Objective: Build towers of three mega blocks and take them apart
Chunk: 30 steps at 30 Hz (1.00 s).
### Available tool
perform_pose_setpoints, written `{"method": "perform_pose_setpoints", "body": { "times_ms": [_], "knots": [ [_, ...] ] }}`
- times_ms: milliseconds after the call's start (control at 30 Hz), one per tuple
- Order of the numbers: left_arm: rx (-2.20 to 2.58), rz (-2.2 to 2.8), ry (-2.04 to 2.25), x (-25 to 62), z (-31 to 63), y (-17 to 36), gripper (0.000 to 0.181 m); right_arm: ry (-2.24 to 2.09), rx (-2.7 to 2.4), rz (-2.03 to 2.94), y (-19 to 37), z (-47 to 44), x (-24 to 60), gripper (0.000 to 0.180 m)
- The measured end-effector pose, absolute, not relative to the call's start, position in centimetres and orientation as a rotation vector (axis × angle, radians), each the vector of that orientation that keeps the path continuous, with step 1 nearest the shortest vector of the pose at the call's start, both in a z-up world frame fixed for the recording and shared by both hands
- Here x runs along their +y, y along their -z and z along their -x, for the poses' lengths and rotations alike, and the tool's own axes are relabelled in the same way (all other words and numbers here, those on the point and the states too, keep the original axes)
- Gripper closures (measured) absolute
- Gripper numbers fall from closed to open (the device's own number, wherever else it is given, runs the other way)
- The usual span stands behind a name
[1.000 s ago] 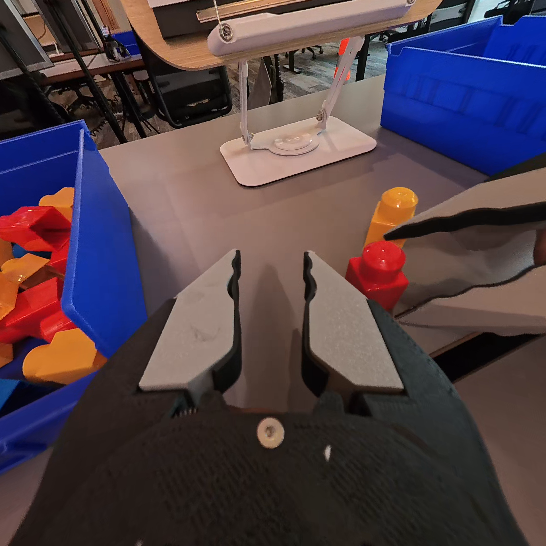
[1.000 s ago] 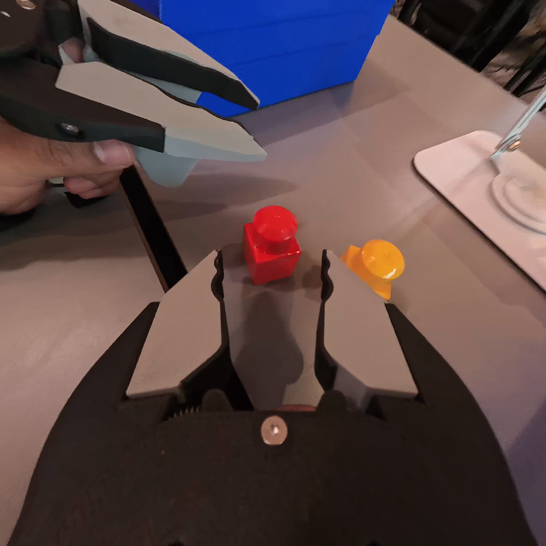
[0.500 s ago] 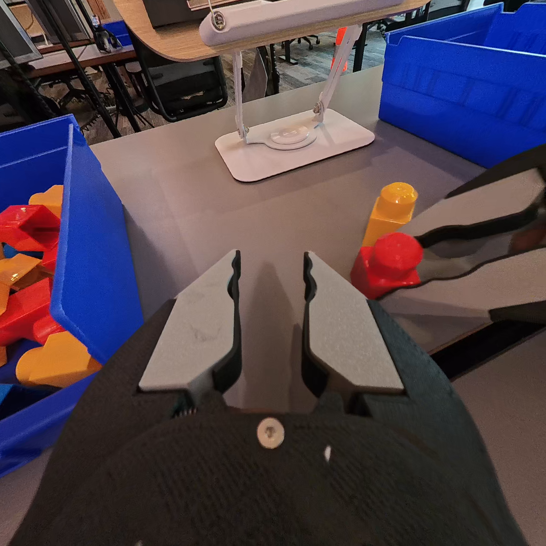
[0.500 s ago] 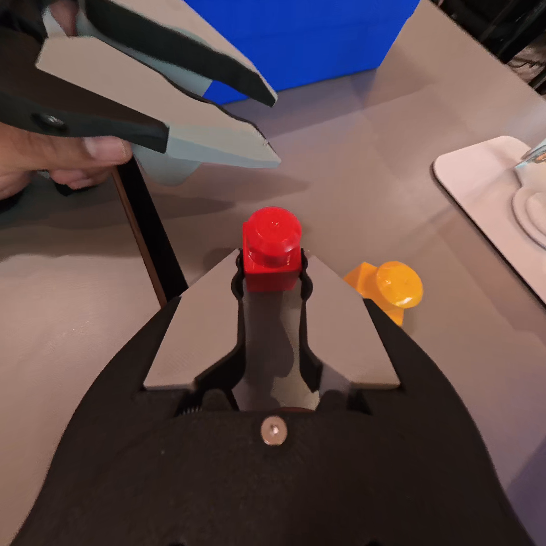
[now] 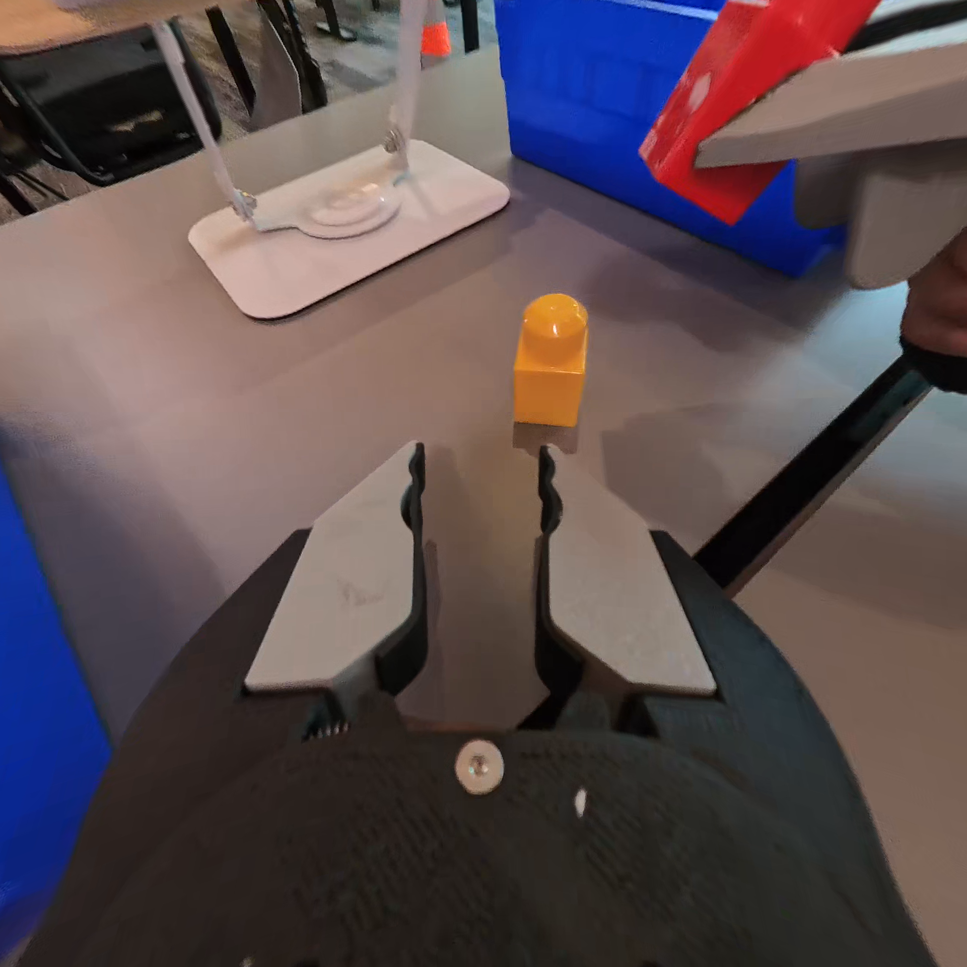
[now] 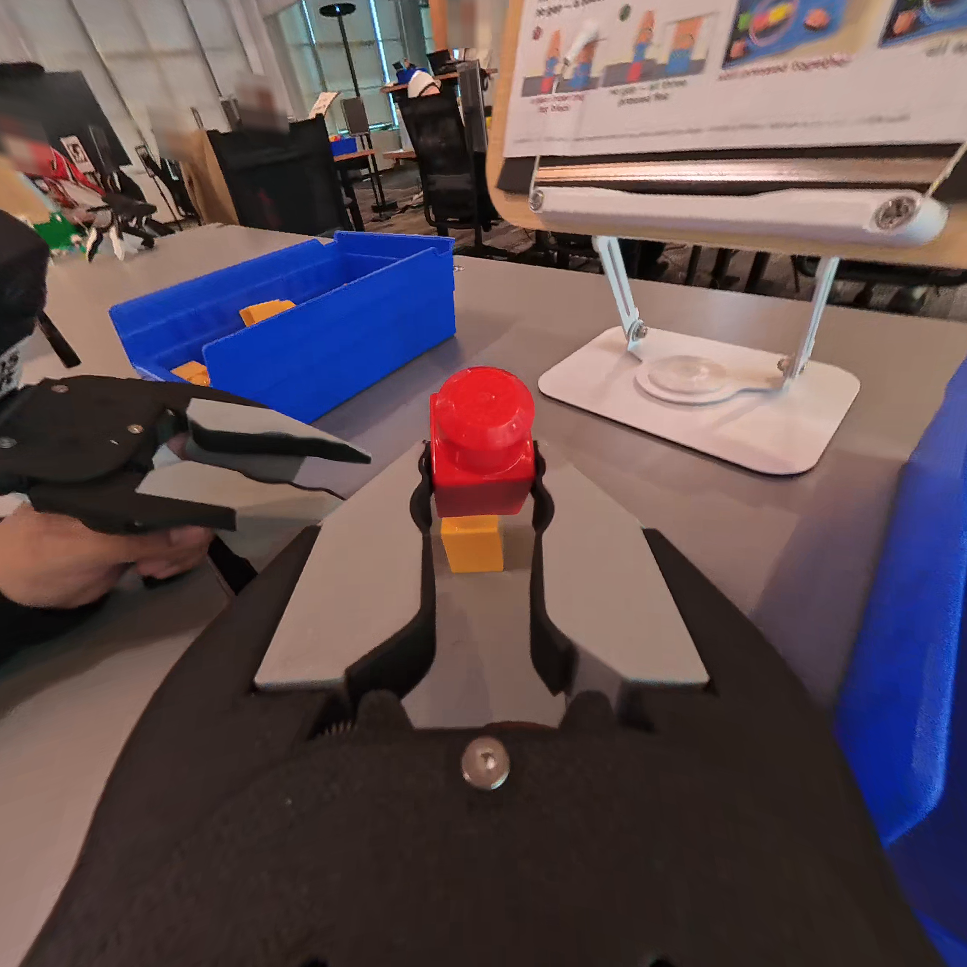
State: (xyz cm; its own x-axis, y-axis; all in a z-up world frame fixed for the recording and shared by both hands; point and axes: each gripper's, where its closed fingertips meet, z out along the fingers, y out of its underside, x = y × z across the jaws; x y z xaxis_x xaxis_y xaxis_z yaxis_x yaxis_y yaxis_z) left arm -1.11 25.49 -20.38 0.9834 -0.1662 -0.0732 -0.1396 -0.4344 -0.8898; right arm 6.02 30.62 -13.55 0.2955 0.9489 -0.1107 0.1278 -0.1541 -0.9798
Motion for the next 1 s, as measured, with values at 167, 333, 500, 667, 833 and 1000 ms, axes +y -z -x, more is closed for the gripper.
{"method": "perform_pose_setpoints", "body": {
  "times_ms": [167,333,500,667,833,1000],
  "knots": [
    [0.28,2.062,0.03,27.8,-0.5,21.0,0.131,-1.049,-1.005,1.565,13.6,-6.1,30.9,0.146],
    [0.298,2.129,0.094,29.0,-1.8,22.1,0.111,-1.04,-1.035,1.559,13.7,-5.8,30.6,0.146],
    [0.26,2.196,0.159,30.2,-2.5,23.2,0.111,-1.047,-1.049,1.545,13.5,-5.6,30.1,0.146],
    [0.233,2.269,0.239,30.7,-3.3,24.2,0.141,-1.053,-1.055,1.546,13.6,-5.6,29.9,0.147],
    [0.215,2.271,0.286,30.8,-3.4,24.1,0.145,-1.048,-1.063,1.55,13.7,-5.5,29.8,0.146],
    [0.286,2.215,0.263,30.0,-3.9,23.4,0.146,-1.044,-1.074,1.557,13.9,-5.5,29.8,0.146]
  ]
}}
